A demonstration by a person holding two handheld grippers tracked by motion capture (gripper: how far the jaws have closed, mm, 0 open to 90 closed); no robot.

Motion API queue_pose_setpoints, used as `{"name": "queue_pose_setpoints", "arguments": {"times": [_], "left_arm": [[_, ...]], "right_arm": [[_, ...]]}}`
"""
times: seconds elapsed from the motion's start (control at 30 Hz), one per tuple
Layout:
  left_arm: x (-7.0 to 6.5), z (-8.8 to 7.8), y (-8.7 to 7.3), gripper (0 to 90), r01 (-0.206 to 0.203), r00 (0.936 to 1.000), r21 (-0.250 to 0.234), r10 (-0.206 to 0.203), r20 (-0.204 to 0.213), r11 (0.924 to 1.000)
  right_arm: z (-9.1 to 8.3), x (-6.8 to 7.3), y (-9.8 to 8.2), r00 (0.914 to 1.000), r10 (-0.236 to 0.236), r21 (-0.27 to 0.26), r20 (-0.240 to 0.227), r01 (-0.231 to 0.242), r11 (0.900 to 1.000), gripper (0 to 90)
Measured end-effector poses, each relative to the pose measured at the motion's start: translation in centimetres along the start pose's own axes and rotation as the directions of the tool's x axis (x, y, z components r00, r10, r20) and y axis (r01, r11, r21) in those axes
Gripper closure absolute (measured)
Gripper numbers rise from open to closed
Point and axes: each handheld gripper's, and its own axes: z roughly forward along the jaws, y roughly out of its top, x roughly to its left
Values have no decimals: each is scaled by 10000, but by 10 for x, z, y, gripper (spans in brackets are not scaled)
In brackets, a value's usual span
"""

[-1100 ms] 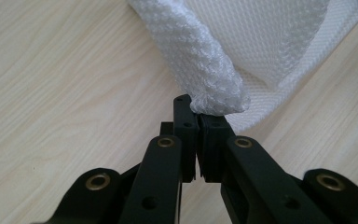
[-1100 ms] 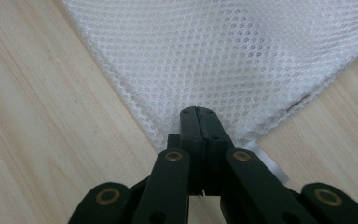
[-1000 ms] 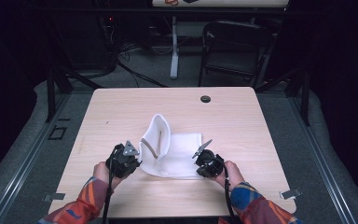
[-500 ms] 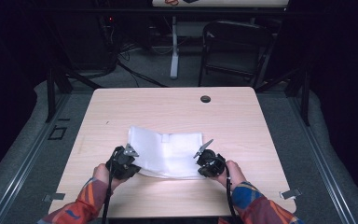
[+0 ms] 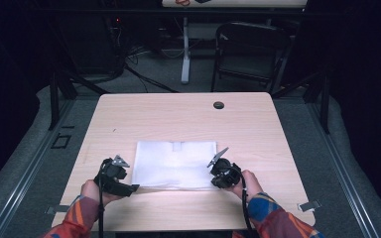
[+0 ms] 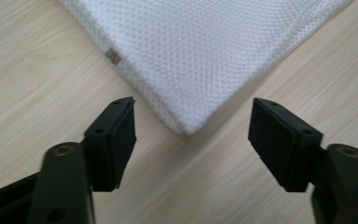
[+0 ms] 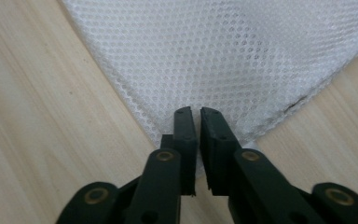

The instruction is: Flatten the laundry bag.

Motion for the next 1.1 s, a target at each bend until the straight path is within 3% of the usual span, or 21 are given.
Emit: {"name": "queue_pose_setpoints", "arguments": {"times": [0.1,0.17,0.37,0.43,0.63,0.97,1.1], "left_arm": [[-1,-5,1,186,-82,9999,-554,85,55,9984],[-6,-5,4,150,-256,9996,-711,263,92,9971],[-16,3,14,123,-667,9977,-1001,678,80,9927],[-19,7,21,133,-867,9954,-1231,911,310,9886],[-41,30,39,159,-1857,9808,-842,1899,449,9790],[-64,61,61,235,-2740,9561,-356,2762,978,9611],[-68,69,62,308,-3158,9426,-95,3149,1107,9488]], "right_arm": [[-10,-1,2,10000,-14,-201,-61,13,9998,694],[-17,-3,2,9997,210,-463,-155,-217,9987,603],[-28,-5,-2,9977,610,-561,-299,-626,9965,209],[-31,-4,-3,9971,656,-698,-385,-681,9952,138],[-35,-6,-3,9967,687,-961,-434,-726,9927,57],[-33,-7,-4,9962,658,-941,-565,-709,9930,89],[-32,-6,-4,9959,666,-883,-620,-719,9935,117]]}}
